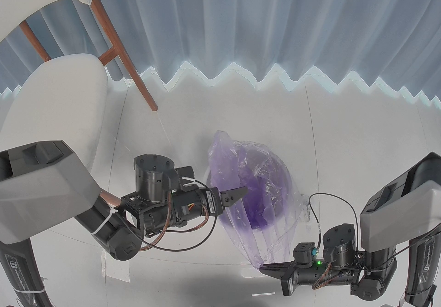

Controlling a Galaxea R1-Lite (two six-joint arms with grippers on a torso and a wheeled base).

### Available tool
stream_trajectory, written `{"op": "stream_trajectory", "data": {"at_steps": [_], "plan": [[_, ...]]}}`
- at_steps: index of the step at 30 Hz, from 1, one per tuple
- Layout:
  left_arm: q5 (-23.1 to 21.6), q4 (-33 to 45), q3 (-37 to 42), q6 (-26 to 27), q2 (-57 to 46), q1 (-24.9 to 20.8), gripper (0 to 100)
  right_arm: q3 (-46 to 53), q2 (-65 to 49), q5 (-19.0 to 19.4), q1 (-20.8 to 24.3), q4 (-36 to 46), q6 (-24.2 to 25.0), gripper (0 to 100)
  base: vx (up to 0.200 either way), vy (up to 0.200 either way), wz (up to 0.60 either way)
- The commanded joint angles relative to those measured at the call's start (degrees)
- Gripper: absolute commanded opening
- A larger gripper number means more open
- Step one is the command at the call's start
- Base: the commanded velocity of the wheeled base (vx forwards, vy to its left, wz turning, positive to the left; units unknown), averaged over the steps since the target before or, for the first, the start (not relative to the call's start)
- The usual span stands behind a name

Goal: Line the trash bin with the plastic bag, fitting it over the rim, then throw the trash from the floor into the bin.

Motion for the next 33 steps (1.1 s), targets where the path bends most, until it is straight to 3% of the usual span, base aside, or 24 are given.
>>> {"op": "stream_trajectory", "data": {"at_steps": [1,4,5,17,22,28,33], "plan": [[0.1,0.1,-0.1,0.0,0.1,-1.1,100,-0.1,0.5,0.0,0.3,-1.0,0.0,0,0.000,0.000,0.00],[1.3,0.1,0.0,0.0,1.3,-1.8,100,-0.1,0.6,0.0,0.3,-1.0,0.0,0,0.000,0.000,0.00],[1.7,0.0,0.0,0.1,1.9,-1.8,0,-0.2,0.6,0.0,0.3,-1.0,0.0,0,0.000,0.000,0.00],[2.6,0.2,-0.3,0.1,4.3,-0.8,0,-0.3,-0.3,-0.7,0.1,-1.0,0.0,0,0.000,0.000,0.00],[5.7,1.6,0.3,1.0,2.5,0.5,0,-0.6,-0.5,-2.3,-0.2,-1.0,0.2,0,0.000,0.000,0.00],[7.5,10.4,3.1,1.2,-2.7,0.5,0,-1.0,-0.5,-2.7,-0.6,-1.0,0.6,0,0.000,0.000,0.00],[7.5,15.2,5.7,5.0,-3.5,0.6,0,-2.2,0.9,-6.0,-0.9,-1.0,1.5,0,0.000,0.000,0.00]]}}
